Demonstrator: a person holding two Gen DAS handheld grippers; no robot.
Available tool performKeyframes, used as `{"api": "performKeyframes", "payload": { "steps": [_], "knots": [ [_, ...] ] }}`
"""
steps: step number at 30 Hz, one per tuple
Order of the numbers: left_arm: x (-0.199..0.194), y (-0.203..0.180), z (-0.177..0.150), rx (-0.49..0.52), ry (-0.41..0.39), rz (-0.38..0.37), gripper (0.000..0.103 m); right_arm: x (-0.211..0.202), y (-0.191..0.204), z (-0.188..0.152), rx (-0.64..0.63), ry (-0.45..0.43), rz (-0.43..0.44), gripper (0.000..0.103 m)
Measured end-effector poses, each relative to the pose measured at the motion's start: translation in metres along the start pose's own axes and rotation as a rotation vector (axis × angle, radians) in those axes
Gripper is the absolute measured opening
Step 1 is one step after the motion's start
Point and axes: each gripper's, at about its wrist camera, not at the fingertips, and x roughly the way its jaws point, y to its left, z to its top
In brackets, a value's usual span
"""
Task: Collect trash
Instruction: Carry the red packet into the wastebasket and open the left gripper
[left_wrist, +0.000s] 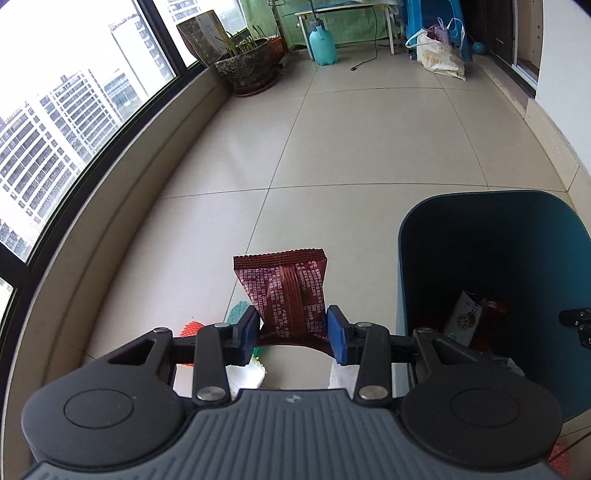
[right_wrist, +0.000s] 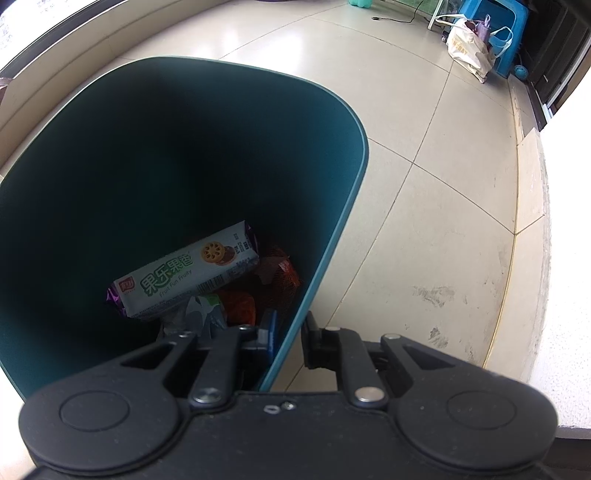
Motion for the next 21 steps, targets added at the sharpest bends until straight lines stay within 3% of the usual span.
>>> {"api": "performKeyframes", "payload": {
  "steps": [3, 5, 7, 9, 13, 17, 21],
  "knots": [
    [-0.009, 0.003, 0.008, -0.024, -0.023, 0.019, 0.038, 0.000, 0.000, 0.000, 0.000, 0.000, -0.001, 0.013],
    [-0.021, 0.006, 0.013, -0.048, -0.030, -0.081, 0.038, -0.001, 0.000, 0.000, 0.003, 0.001, -0.001, 0.013],
    [-0.034, -0.003, 0.016, -0.011, -0.060, -0.119, 0.038, -0.001, 0.000, -0.001, 0.005, 0.000, 0.001, 0.013],
    [-0.035, -0.022, 0.014, 0.067, -0.086, -0.112, 0.038, -0.001, 0.000, -0.001, 0.005, 0.000, 0.002, 0.013],
    [-0.013, -0.049, 0.011, 0.101, 0.011, -0.214, 0.038, -0.001, 0.000, -0.001, 0.004, 0.000, 0.001, 0.013],
    [-0.011, -0.086, 0.006, 0.172, 0.035, -0.318, 0.038, -0.001, 0.000, -0.001, 0.007, -0.001, 0.004, 0.013],
    [0.010, -0.113, 0.004, 0.196, 0.111, -0.363, 0.038, -0.001, -0.001, -0.001, 0.010, -0.002, 0.010, 0.013]
  ]
}}
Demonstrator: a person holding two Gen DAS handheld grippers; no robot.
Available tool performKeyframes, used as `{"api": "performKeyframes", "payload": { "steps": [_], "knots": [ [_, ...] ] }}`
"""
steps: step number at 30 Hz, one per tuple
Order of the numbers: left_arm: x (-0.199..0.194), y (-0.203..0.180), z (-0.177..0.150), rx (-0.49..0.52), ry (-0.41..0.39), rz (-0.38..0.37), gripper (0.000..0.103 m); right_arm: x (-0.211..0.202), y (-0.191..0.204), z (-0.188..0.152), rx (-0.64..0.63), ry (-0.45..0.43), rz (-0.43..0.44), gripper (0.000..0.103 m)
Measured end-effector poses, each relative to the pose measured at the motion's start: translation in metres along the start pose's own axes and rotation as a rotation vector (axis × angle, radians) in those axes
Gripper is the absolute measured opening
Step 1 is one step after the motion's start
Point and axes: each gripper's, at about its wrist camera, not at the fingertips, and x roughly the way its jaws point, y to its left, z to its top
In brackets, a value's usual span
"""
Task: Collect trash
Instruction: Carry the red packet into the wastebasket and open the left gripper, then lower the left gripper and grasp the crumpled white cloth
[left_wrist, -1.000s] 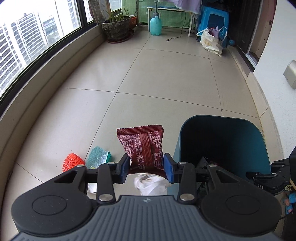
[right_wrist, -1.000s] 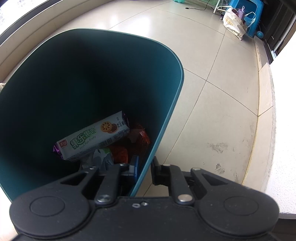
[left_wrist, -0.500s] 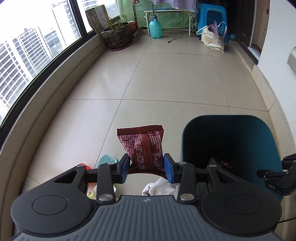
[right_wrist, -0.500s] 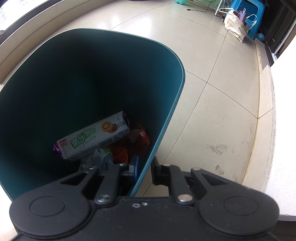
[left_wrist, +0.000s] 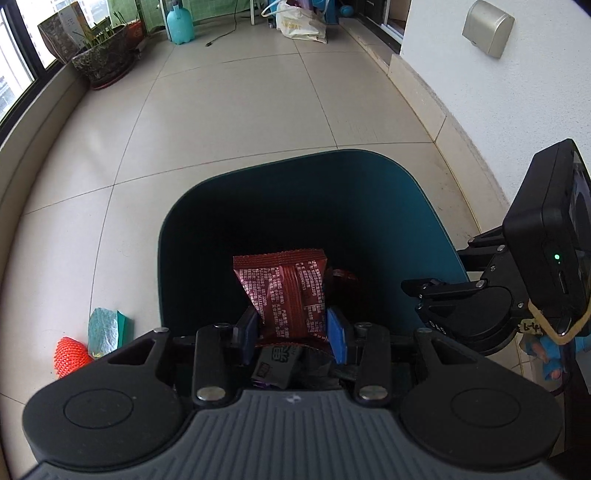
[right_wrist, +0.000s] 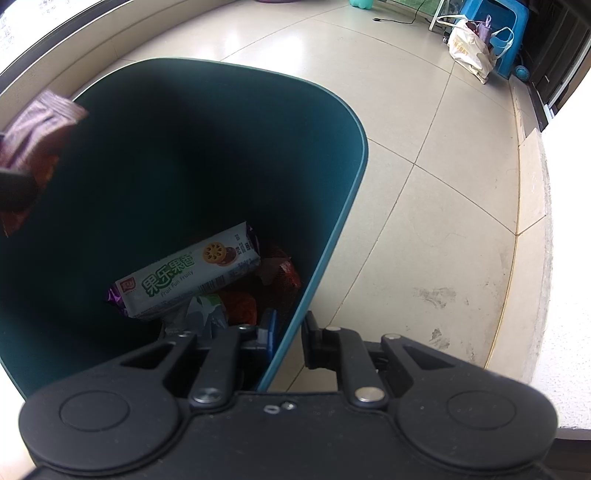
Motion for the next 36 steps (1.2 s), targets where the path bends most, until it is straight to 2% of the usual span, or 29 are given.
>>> {"api": "performKeyframes", "payload": {
  "steps": [5, 8, 10, 12, 13, 18, 22, 24, 27, 31, 35, 36],
  "knots": [
    [0.029, -0.011, -0.004, 0.023, 0.059, -0.006, 0.039, -0.001, -0.002, -0.001, 0.000, -0.003, 0.004, 0.014],
    [0.040, -0.008, -0.008, -0.003, 0.091, -0.037, 0.039, -0.002, -0.003, -0.001, 0.000, -0.004, 0.005, 0.014],
    [0.040, -0.005, -0.011, -0.016, 0.088, -0.050, 0.042, -0.002, -0.002, -0.001, 0.001, -0.004, 0.006, 0.014],
    [0.036, 0.000, -0.012, -0.030, 0.077, -0.059, 0.060, -0.002, -0.003, -0.001, 0.002, -0.004, 0.007, 0.014],
    [0.033, 0.002, -0.014, -0.037, 0.065, -0.065, 0.063, -0.002, -0.003, -0.001, 0.002, -0.004, 0.007, 0.014],
    [0.009, 0.019, -0.018, -0.072, 0.025, -0.078, 0.064, -0.002, 0.000, -0.001, -0.001, -0.002, -0.003, 0.014],
    [-0.019, 0.054, -0.020, -0.133, -0.024, -0.076, 0.066, -0.001, 0.002, -0.001, 0.000, -0.001, -0.008, 0.013],
    [-0.030, 0.072, -0.025, -0.173, -0.042, -0.050, 0.072, -0.001, 0.003, 0.000, 0.000, 0.000, -0.010, 0.013],
    [-0.036, 0.099, -0.030, -0.230, -0.058, -0.034, 0.072, -0.001, 0.004, 0.000, 0.001, 0.003, -0.012, 0.013],
    [-0.028, 0.133, -0.039, -0.316, -0.033, 0.000, 0.072, 0.000, 0.005, 0.001, 0.009, 0.008, -0.018, 0.012],
    [-0.005, 0.146, -0.051, -0.304, 0.005, 0.115, 0.073, 0.002, 0.007, 0.001, 0.005, 0.012, -0.030, 0.011],
    [0.001, 0.150, -0.055, -0.297, 0.019, 0.122, 0.073, 0.002, 0.007, 0.001, 0.005, 0.012, -0.034, 0.010]
  ]
}}
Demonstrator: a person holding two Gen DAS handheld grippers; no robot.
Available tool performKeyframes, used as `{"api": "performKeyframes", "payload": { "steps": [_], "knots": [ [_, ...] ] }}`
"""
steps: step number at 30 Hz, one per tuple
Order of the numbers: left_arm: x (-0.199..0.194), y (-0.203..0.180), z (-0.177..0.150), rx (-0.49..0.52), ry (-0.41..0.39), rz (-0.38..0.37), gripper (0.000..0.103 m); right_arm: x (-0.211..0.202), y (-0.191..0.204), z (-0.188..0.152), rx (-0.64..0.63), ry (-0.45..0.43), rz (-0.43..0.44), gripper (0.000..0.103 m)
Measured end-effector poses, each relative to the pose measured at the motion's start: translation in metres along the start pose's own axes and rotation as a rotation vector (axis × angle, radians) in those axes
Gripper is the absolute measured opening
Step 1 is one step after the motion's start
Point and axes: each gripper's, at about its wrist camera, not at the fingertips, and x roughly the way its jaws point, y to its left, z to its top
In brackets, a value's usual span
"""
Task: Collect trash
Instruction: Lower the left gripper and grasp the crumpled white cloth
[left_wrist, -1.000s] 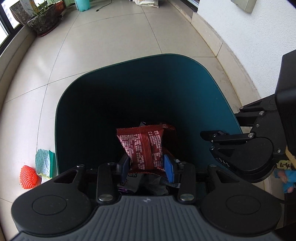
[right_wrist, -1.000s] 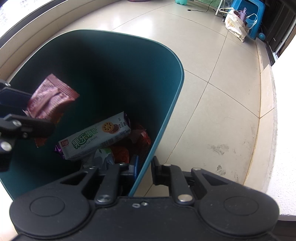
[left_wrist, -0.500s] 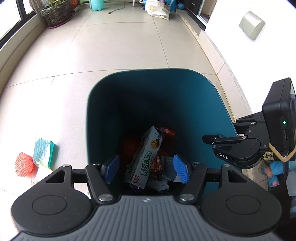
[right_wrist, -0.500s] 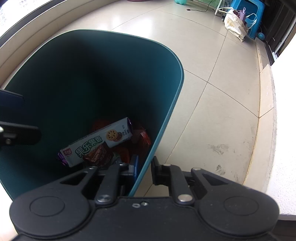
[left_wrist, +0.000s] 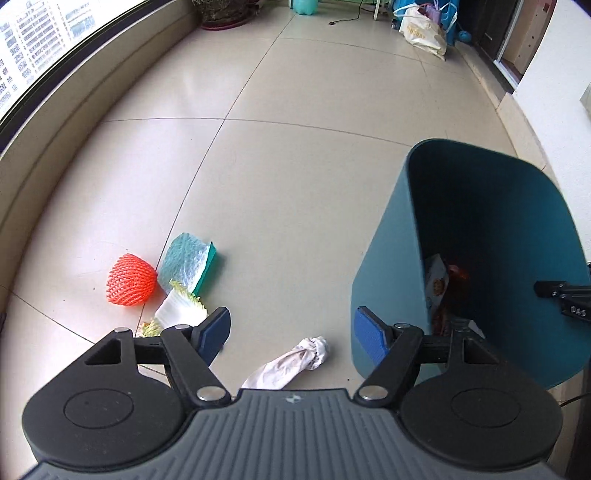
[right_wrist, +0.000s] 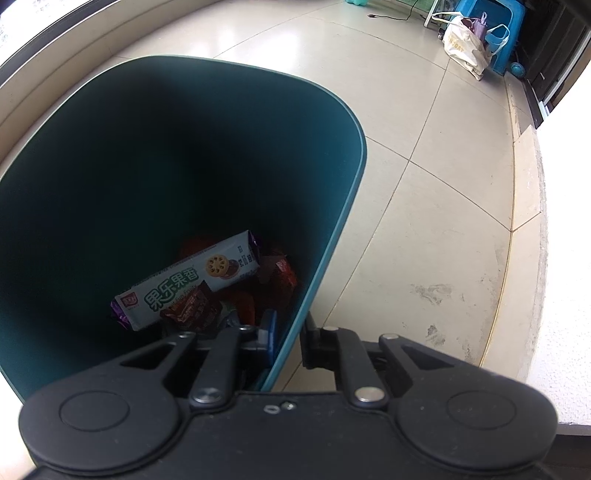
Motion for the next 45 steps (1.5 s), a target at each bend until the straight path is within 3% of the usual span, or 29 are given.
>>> {"api": "performKeyframes", "payload": {
  "steps": [3, 8, 11, 15, 22, 31, 32, 35, 38, 45],
  "knots": [
    [0.034, 0.010, -0.011, 0.016, 0.072, 0.007, 0.074, -0.001, -0.002, 0.001, 0.018, -0.002, 0.007, 0.010],
    [0.112, 0.015, -0.043, 0.041, 0.266, 0.016, 0.074, 0.000, -0.003, 0.001, 0.014, 0.000, 0.011, 0.010],
    [0.142, 0.010, -0.056, 0.035, 0.314, 0.000, 0.074, 0.000, -0.002, 0.000, 0.003, 0.001, 0.011, 0.011],
    [0.175, 0.008, -0.065, -0.009, 0.332, -0.040, 0.074, 0.000, -0.005, 0.001, 0.018, 0.008, 0.027, 0.011],
    [0.216, -0.001, -0.076, 0.107, 0.346, -0.045, 0.074, 0.002, -0.009, 0.002, 0.016, 0.012, 0.038, 0.012],
    [0.246, 0.001, -0.075, 0.082, 0.347, -0.073, 0.072, 0.004, -0.007, 0.003, 0.012, 0.027, 0.039, 0.012],
    [0.247, 0.001, -0.074, 0.076, 0.343, -0.074, 0.067, 0.004, -0.007, 0.003, 0.013, 0.029, 0.039, 0.012],
    [0.248, 0.004, -0.077, 0.062, 0.352, -0.056, 0.033, 0.007, -0.006, 0.004, 0.017, 0.037, 0.037, 0.012],
    [0.240, 0.012, -0.078, 0.020, 0.341, -0.054, 0.014, 0.008, -0.005, 0.005, 0.014, 0.040, 0.029, 0.012],
    [0.195, 0.043, -0.069, -0.154, 0.298, -0.039, 0.013, 0.007, -0.005, 0.002, 0.021, 0.026, 0.030, 0.012]
  ]
}}
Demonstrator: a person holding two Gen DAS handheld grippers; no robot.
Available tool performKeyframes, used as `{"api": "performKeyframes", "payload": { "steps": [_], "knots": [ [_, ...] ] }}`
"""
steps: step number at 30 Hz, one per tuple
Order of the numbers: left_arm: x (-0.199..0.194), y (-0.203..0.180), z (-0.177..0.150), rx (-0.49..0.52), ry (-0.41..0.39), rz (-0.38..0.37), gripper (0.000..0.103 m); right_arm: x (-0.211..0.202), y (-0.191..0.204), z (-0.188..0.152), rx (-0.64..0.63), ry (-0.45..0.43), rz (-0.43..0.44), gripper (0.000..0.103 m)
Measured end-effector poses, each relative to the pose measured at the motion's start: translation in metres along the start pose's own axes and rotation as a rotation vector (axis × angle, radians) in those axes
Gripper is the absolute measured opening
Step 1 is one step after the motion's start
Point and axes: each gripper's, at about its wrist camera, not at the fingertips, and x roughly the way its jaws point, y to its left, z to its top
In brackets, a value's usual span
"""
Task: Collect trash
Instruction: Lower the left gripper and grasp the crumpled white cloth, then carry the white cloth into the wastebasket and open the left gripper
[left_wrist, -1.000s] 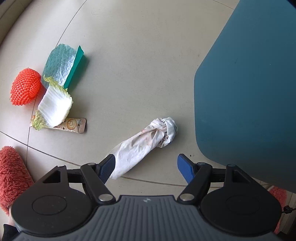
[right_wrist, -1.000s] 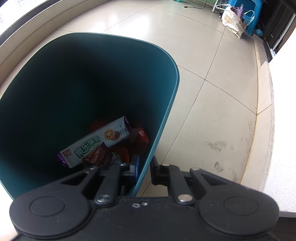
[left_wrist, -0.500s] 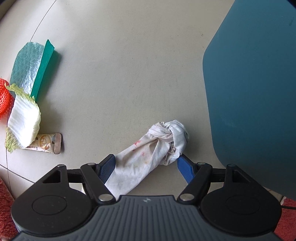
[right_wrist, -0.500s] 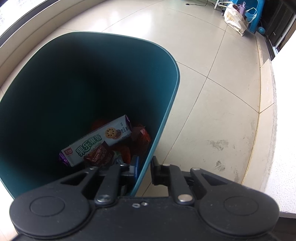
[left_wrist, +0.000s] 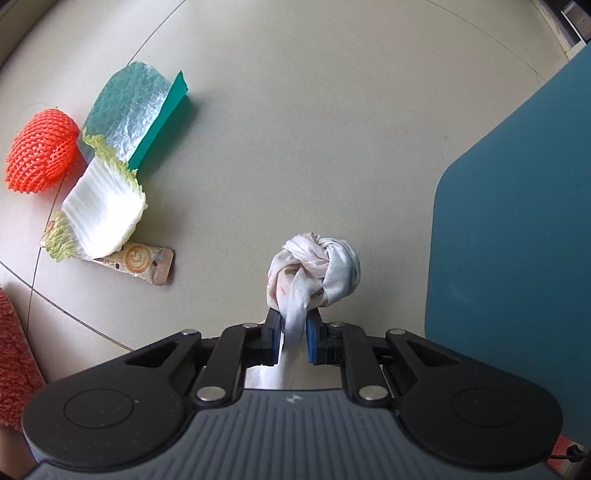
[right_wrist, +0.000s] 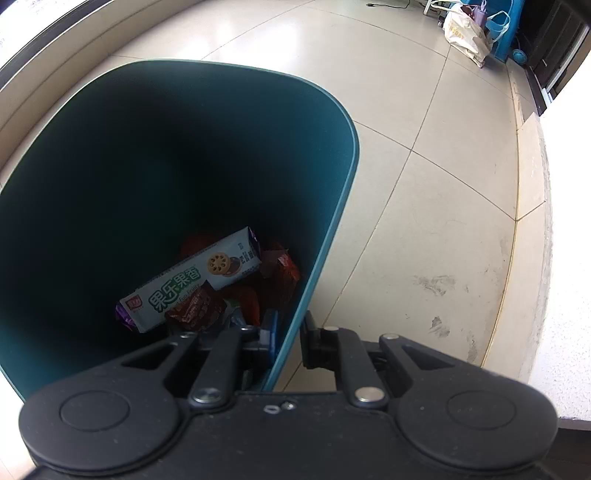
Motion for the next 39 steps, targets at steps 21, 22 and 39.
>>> {"api": "performKeyframes", "payload": {
  "steps": [21, 22, 39],
  "knots": [
    [-0.257, -0.059, -0.008, -0.016, -0.375, -0.172, 0.013, -0.001, 0.001, -0.005, 0.011, -0.015, -0.013, 0.011],
    [-0.263, -0.067, -0.008, -0.002, -0.382, -0.179, 0.013, -0.001, 0.001, -0.005, 0.012, -0.015, -0.013, 0.011],
    [-0.206, -0.212, -0.002, 0.336, -0.269, -0.066, 0.013, -0.001, -0.001, -0.007, 0.005, -0.023, -0.004, 0.011]
  ]
}}
